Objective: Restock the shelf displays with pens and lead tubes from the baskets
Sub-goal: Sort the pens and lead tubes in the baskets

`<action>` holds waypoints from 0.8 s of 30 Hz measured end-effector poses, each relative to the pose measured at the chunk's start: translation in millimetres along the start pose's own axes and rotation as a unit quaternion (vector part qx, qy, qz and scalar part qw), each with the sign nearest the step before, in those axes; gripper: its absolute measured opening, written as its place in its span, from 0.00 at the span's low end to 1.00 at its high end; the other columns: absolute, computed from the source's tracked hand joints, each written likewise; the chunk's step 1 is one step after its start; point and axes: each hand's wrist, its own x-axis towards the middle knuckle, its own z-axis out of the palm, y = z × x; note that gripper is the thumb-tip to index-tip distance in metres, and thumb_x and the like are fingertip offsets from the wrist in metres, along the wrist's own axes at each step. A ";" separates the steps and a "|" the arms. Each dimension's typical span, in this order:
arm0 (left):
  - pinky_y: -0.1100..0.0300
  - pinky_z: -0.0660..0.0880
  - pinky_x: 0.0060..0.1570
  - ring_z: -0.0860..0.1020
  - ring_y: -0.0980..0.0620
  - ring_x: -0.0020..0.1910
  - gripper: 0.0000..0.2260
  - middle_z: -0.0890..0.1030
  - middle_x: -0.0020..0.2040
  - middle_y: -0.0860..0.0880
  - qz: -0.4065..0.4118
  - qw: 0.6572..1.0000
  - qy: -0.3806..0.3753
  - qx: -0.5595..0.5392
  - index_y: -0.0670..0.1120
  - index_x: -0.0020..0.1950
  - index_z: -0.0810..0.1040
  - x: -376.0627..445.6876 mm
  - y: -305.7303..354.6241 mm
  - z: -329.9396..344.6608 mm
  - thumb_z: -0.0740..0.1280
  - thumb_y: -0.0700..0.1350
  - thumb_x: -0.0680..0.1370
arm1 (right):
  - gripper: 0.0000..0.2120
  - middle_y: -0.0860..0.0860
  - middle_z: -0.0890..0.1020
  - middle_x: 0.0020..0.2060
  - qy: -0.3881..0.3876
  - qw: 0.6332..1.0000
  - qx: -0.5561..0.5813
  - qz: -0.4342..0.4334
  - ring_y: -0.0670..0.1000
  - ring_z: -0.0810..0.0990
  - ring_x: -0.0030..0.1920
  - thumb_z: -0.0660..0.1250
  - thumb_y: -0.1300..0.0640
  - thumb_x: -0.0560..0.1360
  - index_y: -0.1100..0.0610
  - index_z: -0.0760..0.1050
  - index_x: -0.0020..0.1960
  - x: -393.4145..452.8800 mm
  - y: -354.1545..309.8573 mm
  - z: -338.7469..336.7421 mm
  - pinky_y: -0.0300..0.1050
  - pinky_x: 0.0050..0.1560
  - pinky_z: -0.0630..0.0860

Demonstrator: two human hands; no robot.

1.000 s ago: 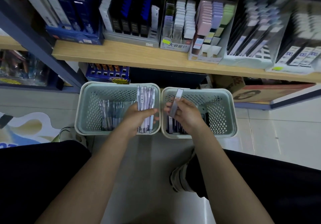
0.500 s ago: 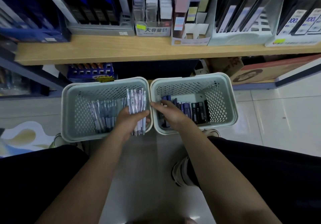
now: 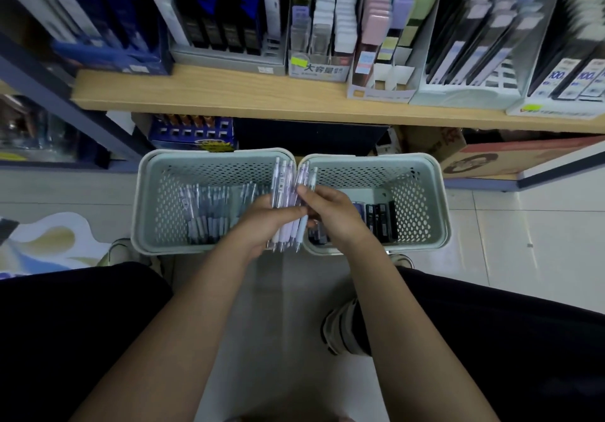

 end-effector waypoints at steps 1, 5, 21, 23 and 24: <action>0.41 0.78 0.61 0.85 0.42 0.53 0.13 0.87 0.50 0.43 0.001 1.000 0.005 -0.006 0.42 0.58 0.82 -1.0 0.3 -1.0 0.76 0.42 0.74 | 0.13 0.44 0.78 0.27 -0.002 1.000 -0.002 -0.001 0.44 0.74 0.29 0.69 0.52 0.79 0.56 0.80 0.37 0.2 -1.3 1.8 0.39 0.35 0.71; 0.41 0.78 0.60 0.84 0.40 0.55 0.13 0.86 0.53 0.41 0.006 0.999 -0.004 -0.041 0.43 0.60 0.81 -4.5 0.2 -11.2 0.74 0.40 0.75 | 0.11 0.43 0.80 0.28 -0.015 1.000 0.006 -0.012 0.42 0.76 0.29 0.67 0.57 0.81 0.56 0.78 0.41 -0.5 -9.0 12.9 0.37 0.31 0.72; 0.52 0.81 0.48 0.84 0.47 0.45 0.06 0.86 0.45 0.45 0.015 0.993 0.051 -0.108 0.43 0.53 0.82 -22.1 -12.9 -79.7 0.72 0.39 0.77 | 0.07 0.57 0.85 0.54 -0.046 0.989 0.124 0.071 0.56 0.83 0.57 0.60 0.60 0.84 0.60 0.76 0.55 23.6 -3.5 89.2 0.49 0.54 0.81; 0.46 0.81 0.52 0.84 0.44 0.46 0.05 0.85 0.47 0.42 0.003 0.988 0.074 -0.134 0.43 0.52 0.80 -21.2 -20.1 -94.5 0.71 0.38 0.77 | 0.07 0.59 0.85 0.53 -0.029 0.988 0.139 0.054 0.59 0.82 0.58 0.58 0.60 0.84 0.60 0.74 0.55 32.4 -6.8 91.6 0.53 0.55 0.80; 0.47 0.82 0.50 0.84 0.44 0.43 0.04 0.85 0.45 0.42 -0.002 0.986 0.085 -0.146 0.42 0.51 0.79 -21.0 -24.2 -101.4 0.70 0.37 0.78 | 0.07 0.59 0.85 0.50 -0.020 0.989 0.140 0.045 0.60 0.83 0.56 0.57 0.60 0.85 0.60 0.74 0.56 36.5 -8.5 91.9 0.54 0.55 0.80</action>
